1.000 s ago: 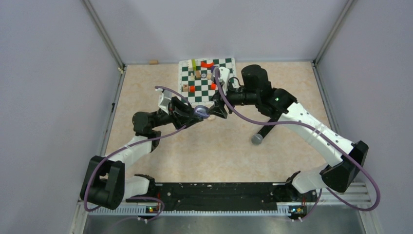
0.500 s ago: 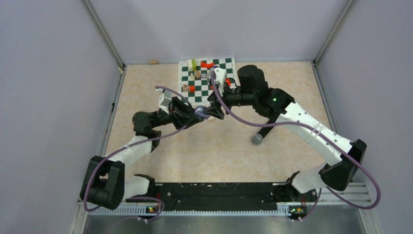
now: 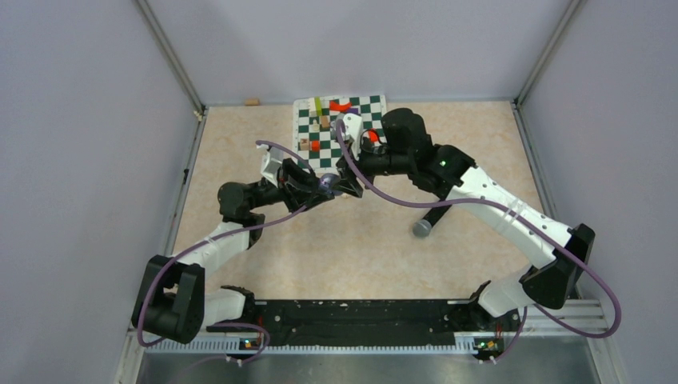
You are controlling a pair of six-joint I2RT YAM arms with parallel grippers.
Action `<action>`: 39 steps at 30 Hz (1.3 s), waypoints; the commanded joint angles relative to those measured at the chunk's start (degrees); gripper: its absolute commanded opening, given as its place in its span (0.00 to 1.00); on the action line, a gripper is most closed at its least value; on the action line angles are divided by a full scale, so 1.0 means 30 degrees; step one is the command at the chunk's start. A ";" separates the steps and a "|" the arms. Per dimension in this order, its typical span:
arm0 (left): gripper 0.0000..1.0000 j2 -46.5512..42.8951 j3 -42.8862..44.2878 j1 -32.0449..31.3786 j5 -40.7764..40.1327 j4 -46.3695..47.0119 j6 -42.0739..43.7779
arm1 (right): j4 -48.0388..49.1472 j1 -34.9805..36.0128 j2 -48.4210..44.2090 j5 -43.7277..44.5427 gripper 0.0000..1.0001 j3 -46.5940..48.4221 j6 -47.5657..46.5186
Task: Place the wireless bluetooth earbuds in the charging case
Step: Open the charging case with the earbuds to the charging case.
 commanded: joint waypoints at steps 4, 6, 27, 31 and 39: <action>0.00 -0.0310 0.0638 -0.0101 0.0081 0.1172 -0.0111 | -0.0263 0.0132 -0.0497 0.1462 0.59 0.1526 -0.0847; 0.00 -0.0326 0.0638 -0.0122 0.0093 0.1194 -0.0116 | -0.0294 0.0142 -0.0589 0.1824 0.59 0.1428 -0.1086; 0.00 -0.0518 0.0509 -0.0119 0.0197 0.1345 -0.0198 | -0.1428 -0.1062 -0.1149 -0.0389 0.61 0.2864 -0.0817; 0.00 -0.0554 0.0551 -0.0123 0.0189 0.1470 -0.0323 | -0.1271 -0.1076 -0.2048 0.0385 0.62 0.1564 -0.1698; 0.00 -0.0547 0.0610 -0.0126 0.0170 0.1509 -0.0358 | -0.1052 -0.1079 -0.2336 0.0092 0.61 0.0181 -0.1768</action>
